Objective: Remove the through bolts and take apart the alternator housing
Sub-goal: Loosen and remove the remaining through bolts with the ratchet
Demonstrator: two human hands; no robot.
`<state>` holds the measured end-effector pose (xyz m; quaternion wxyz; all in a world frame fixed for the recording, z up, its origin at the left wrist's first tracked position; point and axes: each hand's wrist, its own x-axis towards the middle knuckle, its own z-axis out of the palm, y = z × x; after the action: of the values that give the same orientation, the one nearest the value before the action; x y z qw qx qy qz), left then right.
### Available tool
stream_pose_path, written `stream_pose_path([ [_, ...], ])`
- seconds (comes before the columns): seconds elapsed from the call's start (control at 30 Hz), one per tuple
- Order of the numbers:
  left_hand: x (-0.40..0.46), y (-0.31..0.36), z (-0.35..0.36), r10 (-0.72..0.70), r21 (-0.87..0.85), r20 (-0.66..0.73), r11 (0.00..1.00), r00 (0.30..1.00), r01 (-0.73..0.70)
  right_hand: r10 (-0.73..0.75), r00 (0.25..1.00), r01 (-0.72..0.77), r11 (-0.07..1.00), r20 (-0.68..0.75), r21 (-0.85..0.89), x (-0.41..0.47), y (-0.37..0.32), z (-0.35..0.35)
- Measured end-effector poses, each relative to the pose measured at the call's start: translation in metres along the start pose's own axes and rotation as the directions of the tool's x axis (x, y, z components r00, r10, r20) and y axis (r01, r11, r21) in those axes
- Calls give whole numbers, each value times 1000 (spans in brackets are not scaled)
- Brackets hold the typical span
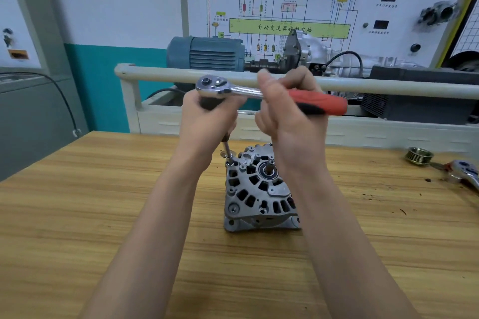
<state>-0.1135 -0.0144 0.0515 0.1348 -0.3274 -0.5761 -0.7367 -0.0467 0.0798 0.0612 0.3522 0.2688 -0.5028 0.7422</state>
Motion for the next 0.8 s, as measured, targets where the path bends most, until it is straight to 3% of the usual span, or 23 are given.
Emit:
stream_pose_path([
  [0.1,-1,1,-5,42,67,249,996,968,-61,188,976,-161,963,-108,218,10,-1,-10],
  [0.23,-6,1,-3,51,81,448,992,893,-98,296,955,-275,915,-27,294,15,-3,-19],
  [0.3,-5,1,-1,34,26,392,999,919,-48,269,963,-260,932,1,254,13,-6,-21],
  [0.4,-4,1,7,-9,-56,86,998,996,13,112,993,-108,987,-31,116,5,-6,-14],
  [0.47,-5,2,15,-40,-88,-112,996,993,30,16,999,-15,1000,-42,25,-1,-3,-5],
  [0.53,-6,4,16,-50,-70,-152,997,987,40,-5,999,4,1000,-38,-15,-3,-2,0],
  [0.63,-5,3,2,-13,23,79,1000,997,11,113,992,-107,990,-54,94,2,-6,-4],
  [0.73,-4,6,-9,-6,127,381,991,925,-46,326,942,-288,908,-82,304,11,-9,-13],
  [0.8,-7,7,-8,-20,175,492,982,870,-77,382,920,-335,879,-82,340,14,-8,-16],
])
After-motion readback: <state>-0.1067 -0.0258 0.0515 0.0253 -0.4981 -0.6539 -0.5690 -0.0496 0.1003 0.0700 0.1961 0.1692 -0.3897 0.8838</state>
